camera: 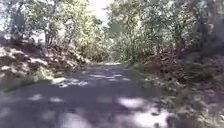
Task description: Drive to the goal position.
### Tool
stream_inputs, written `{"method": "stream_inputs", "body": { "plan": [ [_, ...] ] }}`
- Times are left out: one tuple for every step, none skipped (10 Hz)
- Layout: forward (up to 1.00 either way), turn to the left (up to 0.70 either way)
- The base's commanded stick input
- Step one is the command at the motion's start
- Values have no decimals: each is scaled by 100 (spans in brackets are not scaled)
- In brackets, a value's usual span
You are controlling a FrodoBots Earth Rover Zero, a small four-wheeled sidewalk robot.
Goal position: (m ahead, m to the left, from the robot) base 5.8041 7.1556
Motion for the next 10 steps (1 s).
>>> {"method": "stream_inputs", "body": {
  "plan": [
    [45, 0],
    [45, 0],
    [45, 0],
    [45, 0],
    [45, 0],
    [45, 0],
    [45, 0],
    [45, 0],
    [45, 0],
    [45, 0]
  ]
}}
